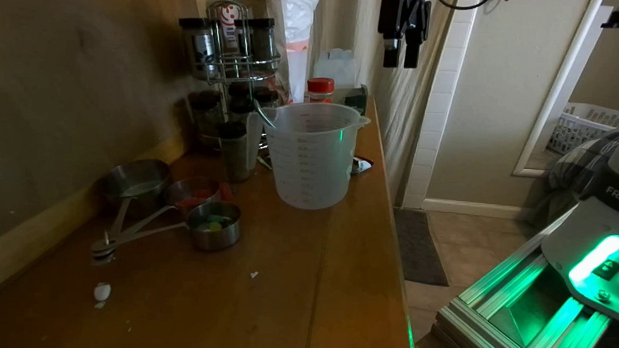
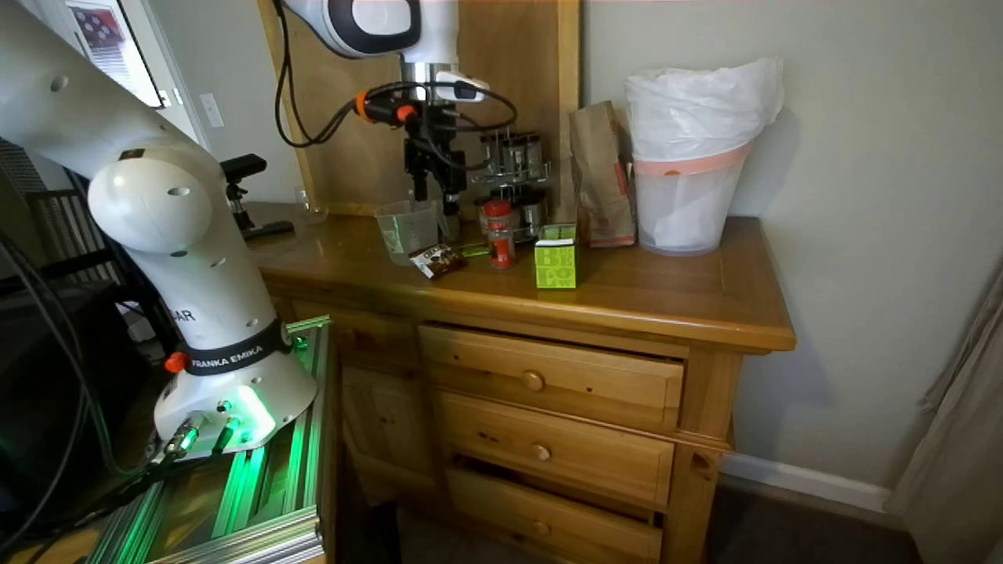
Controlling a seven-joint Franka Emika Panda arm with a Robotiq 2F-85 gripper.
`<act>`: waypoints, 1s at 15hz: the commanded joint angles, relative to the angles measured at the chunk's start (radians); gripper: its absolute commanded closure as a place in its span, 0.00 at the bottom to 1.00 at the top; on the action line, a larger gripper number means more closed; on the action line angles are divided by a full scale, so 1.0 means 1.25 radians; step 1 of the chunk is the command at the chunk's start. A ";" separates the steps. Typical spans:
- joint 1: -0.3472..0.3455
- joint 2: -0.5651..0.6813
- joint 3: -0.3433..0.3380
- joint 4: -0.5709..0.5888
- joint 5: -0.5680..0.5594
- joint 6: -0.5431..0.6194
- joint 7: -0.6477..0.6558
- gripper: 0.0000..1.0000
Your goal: Pick up the brown packet and put it on the top shelf of the circular spice rack
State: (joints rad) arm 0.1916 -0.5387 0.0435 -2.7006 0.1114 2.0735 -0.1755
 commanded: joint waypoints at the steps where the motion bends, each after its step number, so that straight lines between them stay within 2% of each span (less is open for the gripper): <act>1: -0.002 0.000 0.003 -0.003 0.003 0.002 -0.008 0.00; 4: -0.002 0.000 0.001 -0.004 0.003 0.004 -0.016 0.00; 5: 0.006 0.006 0.001 -0.018 0.026 0.032 -0.011 0.00; 8: 0.030 0.004 0.029 -0.066 0.072 0.114 0.026 0.00; 9: 0.038 0.037 0.037 -0.033 0.083 0.124 0.034 0.00; 11: 0.057 0.048 0.058 -0.043 0.096 0.159 0.051 0.00; 15: 0.070 0.109 0.097 -0.044 0.077 0.213 0.086 0.00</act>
State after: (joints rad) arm 0.2720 -0.4671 0.1395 -2.7558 0.2041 2.2784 -0.0983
